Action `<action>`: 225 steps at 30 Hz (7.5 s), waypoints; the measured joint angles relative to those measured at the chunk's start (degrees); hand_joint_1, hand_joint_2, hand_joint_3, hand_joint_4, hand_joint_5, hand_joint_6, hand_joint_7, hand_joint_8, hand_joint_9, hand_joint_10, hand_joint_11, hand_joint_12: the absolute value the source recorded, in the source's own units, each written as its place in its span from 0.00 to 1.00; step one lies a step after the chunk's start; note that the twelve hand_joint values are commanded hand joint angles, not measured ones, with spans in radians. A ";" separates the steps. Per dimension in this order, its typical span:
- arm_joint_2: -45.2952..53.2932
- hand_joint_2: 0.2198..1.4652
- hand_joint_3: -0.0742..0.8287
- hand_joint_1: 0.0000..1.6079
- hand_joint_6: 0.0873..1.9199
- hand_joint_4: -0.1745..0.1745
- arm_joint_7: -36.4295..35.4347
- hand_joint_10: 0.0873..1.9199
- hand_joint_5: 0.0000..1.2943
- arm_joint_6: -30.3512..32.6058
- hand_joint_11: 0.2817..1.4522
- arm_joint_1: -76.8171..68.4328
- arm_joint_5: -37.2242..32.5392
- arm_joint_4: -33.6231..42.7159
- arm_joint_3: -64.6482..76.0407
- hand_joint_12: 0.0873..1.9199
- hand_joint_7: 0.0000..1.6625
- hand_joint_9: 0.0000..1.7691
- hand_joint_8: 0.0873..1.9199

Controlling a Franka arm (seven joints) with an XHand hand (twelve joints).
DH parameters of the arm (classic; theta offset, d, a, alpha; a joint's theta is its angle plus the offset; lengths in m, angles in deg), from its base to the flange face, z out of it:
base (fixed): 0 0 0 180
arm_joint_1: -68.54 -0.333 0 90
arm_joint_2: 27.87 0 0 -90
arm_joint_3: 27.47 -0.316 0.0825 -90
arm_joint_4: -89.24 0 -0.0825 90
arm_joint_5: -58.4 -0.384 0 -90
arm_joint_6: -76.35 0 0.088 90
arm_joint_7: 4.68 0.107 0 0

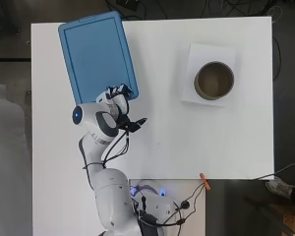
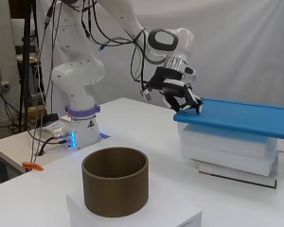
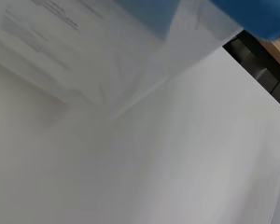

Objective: Teleoperate dual arm-hand system to remove items from a box

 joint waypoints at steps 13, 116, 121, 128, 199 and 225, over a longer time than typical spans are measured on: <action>-16.57 0.61 0.09 0.08 0.00 0.27 -16.33 0.00 0.19 12.35 0.17 -4.61 -24.05 -7.71 5.27 0.00 0.21 0.25 0.00; -2.98 0.60 0.07 0.00 0.00 0.14 7.47 0.00 0.04 -5.90 0.10 -5.12 -2.36 -1.12 2.16 0.00 0.09 0.15 0.00; -3.69 0.59 0.07 0.00 0.00 0.18 5.39 0.00 0.03 -6.09 0.11 -4.95 -0.92 -0.96 3.69 0.00 0.09 0.15 0.00; -0.40 0.67 0.08 0.01 0.00 0.26 5.87 0.00 0.19 -2.70 0.17 -4.79 1.99 0.22 3.77 0.00 0.22 0.27 0.00; 3.42 0.80 0.08 0.68 0.68 0.50 9.88 0.09 0.63 1.81 0.31 -11.22 10.48 0.77 -5.65 0.00 0.48 0.49 0.41; -3.35 0.72 0.08 0.24 0.00 0.51 -15.90 0.00 0.42 17.96 0.24 -14.60 -16.39 10.94 1.11 0.00 0.45 0.47 0.00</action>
